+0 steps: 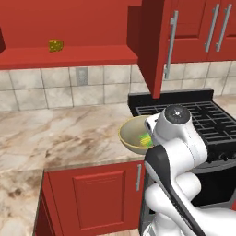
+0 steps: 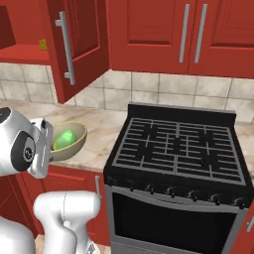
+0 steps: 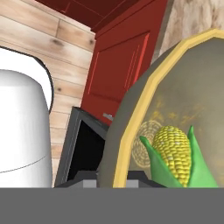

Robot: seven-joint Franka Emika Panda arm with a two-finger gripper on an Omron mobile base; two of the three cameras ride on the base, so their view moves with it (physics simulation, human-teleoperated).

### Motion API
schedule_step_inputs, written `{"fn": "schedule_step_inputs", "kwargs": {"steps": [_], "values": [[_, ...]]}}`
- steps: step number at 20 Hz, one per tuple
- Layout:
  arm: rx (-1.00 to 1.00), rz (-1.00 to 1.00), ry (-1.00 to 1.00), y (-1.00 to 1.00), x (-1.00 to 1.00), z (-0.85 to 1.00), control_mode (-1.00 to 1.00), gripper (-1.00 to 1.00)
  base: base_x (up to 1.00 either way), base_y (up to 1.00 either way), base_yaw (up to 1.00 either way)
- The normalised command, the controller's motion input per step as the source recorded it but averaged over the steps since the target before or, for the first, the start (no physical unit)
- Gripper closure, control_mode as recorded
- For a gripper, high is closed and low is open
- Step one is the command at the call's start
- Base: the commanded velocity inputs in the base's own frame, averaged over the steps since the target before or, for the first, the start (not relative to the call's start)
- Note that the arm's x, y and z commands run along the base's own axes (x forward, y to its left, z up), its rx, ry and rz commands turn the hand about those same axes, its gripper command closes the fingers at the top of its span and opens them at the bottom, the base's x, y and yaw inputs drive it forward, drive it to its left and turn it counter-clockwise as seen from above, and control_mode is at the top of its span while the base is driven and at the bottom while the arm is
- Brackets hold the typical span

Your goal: Pick the corn from the cabinet and place it in the bowl. Then pick the bowl and place it in the sink. Then turn on the sink facuet.

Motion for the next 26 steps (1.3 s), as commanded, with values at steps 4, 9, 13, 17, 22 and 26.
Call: {"fn": "schedule_step_inputs", "kwargs": {"steps": [4,9,13,17,22,26], "values": [[0.00,0.00,0.00,0.00,0.00,0.00,1.00,1.00,0.00,-0.25,0.07],[0.00,0.00,0.00,0.00,0.00,0.00,1.00,1.00,-0.04,-0.32,0.06],[0.00,0.00,0.00,0.00,0.00,0.00,1.00,1.00,-0.27,-0.47,-0.21],[0.00,0.00,0.00,0.00,0.00,0.00,1.00,1.00,-0.41,-0.44,-0.46],[0.00,0.00,0.00,0.00,0.00,0.00,1.00,1.00,-0.33,-0.35,-0.45],[0.00,0.00,0.00,0.00,0.00,0.00,1.00,1.00,-0.29,-0.31,-0.45]]}}
